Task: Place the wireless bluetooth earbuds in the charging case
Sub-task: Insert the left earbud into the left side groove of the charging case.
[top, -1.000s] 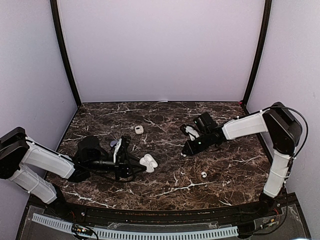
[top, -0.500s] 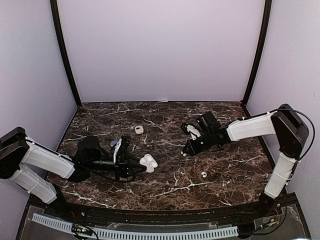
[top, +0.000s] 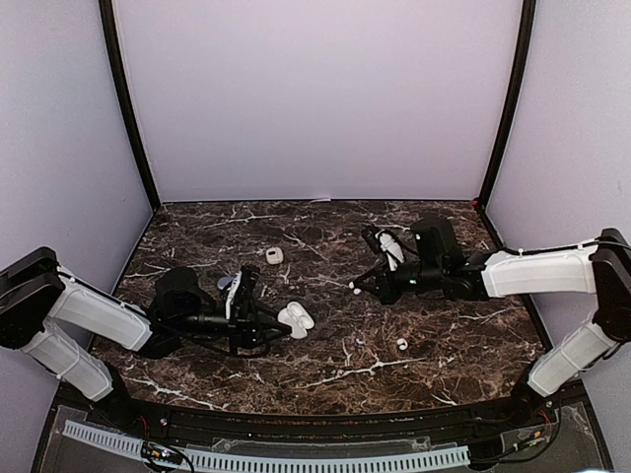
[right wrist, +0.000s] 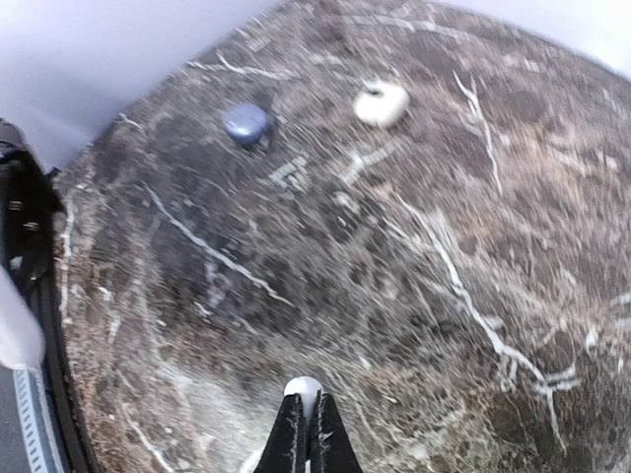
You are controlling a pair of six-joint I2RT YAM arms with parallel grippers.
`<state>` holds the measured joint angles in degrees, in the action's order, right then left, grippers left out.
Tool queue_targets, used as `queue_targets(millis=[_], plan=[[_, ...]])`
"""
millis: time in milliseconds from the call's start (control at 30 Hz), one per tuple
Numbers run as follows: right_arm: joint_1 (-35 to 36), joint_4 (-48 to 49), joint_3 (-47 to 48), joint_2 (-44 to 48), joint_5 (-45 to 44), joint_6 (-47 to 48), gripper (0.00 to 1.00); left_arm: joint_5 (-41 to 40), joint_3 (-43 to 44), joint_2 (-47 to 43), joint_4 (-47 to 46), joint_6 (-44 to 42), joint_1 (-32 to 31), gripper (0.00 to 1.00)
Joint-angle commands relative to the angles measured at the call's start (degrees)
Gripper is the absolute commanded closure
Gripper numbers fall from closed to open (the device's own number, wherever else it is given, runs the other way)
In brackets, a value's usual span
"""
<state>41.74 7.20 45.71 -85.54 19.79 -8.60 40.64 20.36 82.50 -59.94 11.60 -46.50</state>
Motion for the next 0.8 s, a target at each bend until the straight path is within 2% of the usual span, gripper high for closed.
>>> queue_targets(millis=[0, 267, 433, 767], plan=[[2.1, 11.13, -3.47, 4.65, 3.02, 0.69, 1.0, 1.8, 2.09, 0.93, -4.46, 1.2, 0.25, 0.83], [4.6, 22.16, -9.1, 11.75, 4.99, -0.89, 1.0, 2.17, 3.19, 2.71, -6.85, 2.1, 0.27, 0.83], [6.16, 25.45, -10.5, 14.62, 4.32, -1.21, 1.0, 2.3, 3.78, 3.28, -7.49, 2.45, 0.27, 0.84], [9.34, 31.37, -11.18, 14.59, 2.8, -3.67, 1.0, 2.14, 4.33, 3.55, -9.09, 2.89, 0.26, 0.84]])
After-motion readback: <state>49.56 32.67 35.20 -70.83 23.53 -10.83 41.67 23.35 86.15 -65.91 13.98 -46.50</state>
